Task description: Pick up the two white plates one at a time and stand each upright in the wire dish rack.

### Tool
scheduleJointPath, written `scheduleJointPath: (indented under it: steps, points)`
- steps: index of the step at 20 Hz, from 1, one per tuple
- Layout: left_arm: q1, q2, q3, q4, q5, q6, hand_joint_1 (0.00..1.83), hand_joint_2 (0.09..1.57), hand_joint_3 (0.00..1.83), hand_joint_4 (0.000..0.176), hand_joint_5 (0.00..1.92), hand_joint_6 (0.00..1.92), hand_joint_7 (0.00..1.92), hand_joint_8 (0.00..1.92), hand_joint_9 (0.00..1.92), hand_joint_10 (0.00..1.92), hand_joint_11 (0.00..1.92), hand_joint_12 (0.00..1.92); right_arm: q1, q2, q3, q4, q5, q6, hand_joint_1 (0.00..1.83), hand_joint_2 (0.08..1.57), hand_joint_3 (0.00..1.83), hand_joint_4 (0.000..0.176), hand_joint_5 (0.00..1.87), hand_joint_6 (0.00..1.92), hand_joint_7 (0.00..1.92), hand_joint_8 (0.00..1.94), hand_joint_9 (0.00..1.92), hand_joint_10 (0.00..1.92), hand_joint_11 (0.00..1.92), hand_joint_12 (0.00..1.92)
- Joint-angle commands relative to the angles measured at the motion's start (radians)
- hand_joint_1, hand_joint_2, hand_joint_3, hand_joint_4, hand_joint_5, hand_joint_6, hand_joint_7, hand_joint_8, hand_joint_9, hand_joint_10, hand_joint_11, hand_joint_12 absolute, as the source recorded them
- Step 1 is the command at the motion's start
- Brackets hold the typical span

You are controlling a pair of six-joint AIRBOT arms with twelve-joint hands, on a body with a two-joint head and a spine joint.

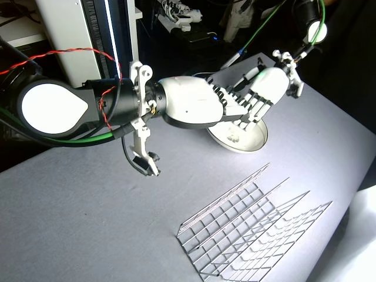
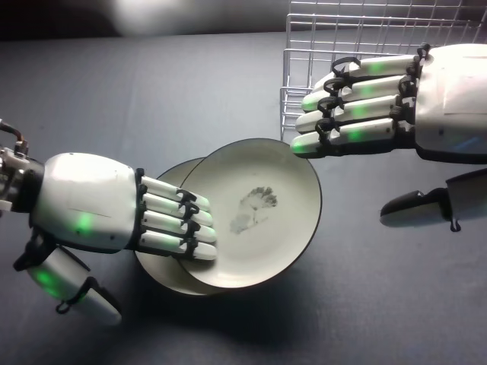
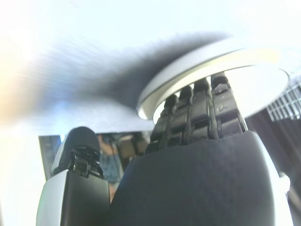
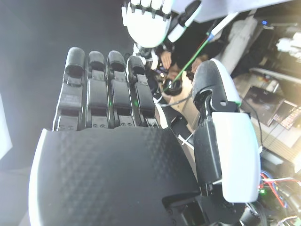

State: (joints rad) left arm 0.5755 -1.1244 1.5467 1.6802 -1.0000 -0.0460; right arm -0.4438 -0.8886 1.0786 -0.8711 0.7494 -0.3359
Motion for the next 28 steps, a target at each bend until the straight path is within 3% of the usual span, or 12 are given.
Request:
scheduleJointPath:
  steps: [1, 2, 3, 5, 12, 28]
  points:
    - [0.011, -0.023, -0.01, 0.038, 0.004, 0.004, 0.0, 1.21, 0.0, 0.0, 0.0, 0.0, 0.0, 0.0, 0.0, 0.0, 0.0, 0.0, 0.006, -0.002, 0.001, 0.058, 0.074, 0.005, 0.4, 1.23, 0.0, 0.0, 0.25, 0.01, 0.23, 0.01, 0.2, 0.01, 0.0, 0.5]
    - [0.011, -0.028, -0.015, 0.032, 0.009, 0.004, 0.0, 1.21, 0.0, 0.0, 0.0, 0.0, 0.0, 0.0, 0.0, 0.0, 0.0, 0.0, 0.006, -0.014, 0.007, 0.058, 0.073, 0.005, 0.78, 1.14, 0.0, 0.0, 0.22, 0.0, 0.2, 0.0, 0.18, 0.0, 0.0, 0.51]
    - [0.011, -0.033, -0.017, 0.024, 0.013, 0.004, 0.0, 1.21, 0.0, 0.0, 0.0, 0.0, 0.0, 0.0, 0.0, 0.0, 0.0, 0.0, 0.006, -0.027, 0.014, 0.058, 0.068, 0.005, 1.01, 1.08, 0.0, 0.0, 0.17, 0.0, 0.13, 0.0, 0.12, 0.0, 0.0, 0.46]
    - [0.008, -0.045, -0.014, 0.017, 0.015, 0.004, 0.0, 1.21, 0.0, 0.0, 0.0, 0.0, 0.0, 0.0, 0.0, 0.0, 0.0, 0.0, 0.006, -0.039, 0.018, 0.058, 0.055, 0.005, 1.23, 1.02, 0.0, 0.0, 0.14, 0.0, 0.1, 0.0, 0.09, 0.0, 0.0, 0.52]
    - [-0.003, -0.069, -0.009, 0.017, 0.022, 0.004, 0.0, 1.22, 0.0, 0.0, 0.0, 0.0, 0.0, 0.0, 0.0, 0.0, 0.0, 0.0, 0.001, -0.106, 0.038, 0.058, 0.026, 0.005, 1.3, 1.06, 0.01, 0.0, 0.17, 0.0, 0.09, 0.0, 0.07, 0.0, 0.0, 0.44]
    - [-0.008, -0.079, -0.016, 0.018, 0.03, 0.004, 0.0, 1.22, 0.0, 0.0, 0.0, 0.0, 0.0, 0.0, 0.0, 0.0, 0.0, 0.0, -0.046, -0.195, 0.071, 0.058, -0.041, 0.005, 1.31, 1.06, 0.0, 0.0, 0.33, 0.01, 0.34, 0.01, 0.3, 0.02, 0.0, 0.78]
